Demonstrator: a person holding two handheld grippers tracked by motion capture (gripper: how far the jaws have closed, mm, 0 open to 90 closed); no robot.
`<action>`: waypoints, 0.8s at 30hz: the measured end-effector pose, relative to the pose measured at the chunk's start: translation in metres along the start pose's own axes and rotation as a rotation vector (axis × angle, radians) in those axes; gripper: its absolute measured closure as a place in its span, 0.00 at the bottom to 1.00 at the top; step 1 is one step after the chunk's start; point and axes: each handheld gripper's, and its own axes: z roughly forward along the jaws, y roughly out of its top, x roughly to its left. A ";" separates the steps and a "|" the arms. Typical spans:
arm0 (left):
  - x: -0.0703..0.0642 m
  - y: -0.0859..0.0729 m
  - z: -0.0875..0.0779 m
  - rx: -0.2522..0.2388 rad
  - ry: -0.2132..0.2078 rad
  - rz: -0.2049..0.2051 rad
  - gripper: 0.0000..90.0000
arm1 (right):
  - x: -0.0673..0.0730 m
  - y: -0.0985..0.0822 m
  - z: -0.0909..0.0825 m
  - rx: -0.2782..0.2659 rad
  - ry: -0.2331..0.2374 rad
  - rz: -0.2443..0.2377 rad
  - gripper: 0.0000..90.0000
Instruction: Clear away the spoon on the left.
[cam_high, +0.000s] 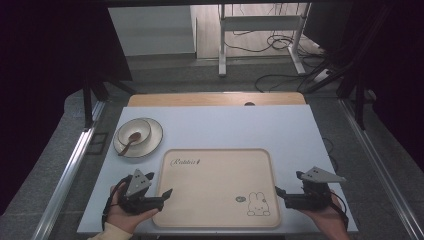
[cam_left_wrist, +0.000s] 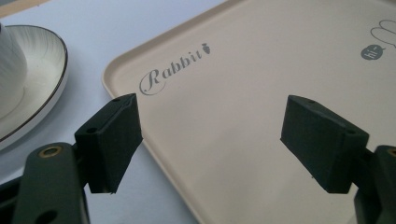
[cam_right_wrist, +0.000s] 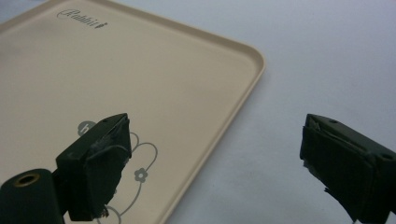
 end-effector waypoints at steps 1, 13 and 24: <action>-0.001 0.000 0.001 0.005 0.009 0.014 0.22 | 0.000 0.000 0.000 -0.001 0.002 0.000 0.10; 0.002 0.003 0.002 -0.006 -0.002 0.013 0.20 | -0.001 0.000 0.001 -0.003 0.008 0.003 0.11; 0.003 0.011 -0.006 -0.054 -0.018 -0.008 0.16 | 0.001 -0.002 -0.002 -0.007 -0.006 -0.009 0.11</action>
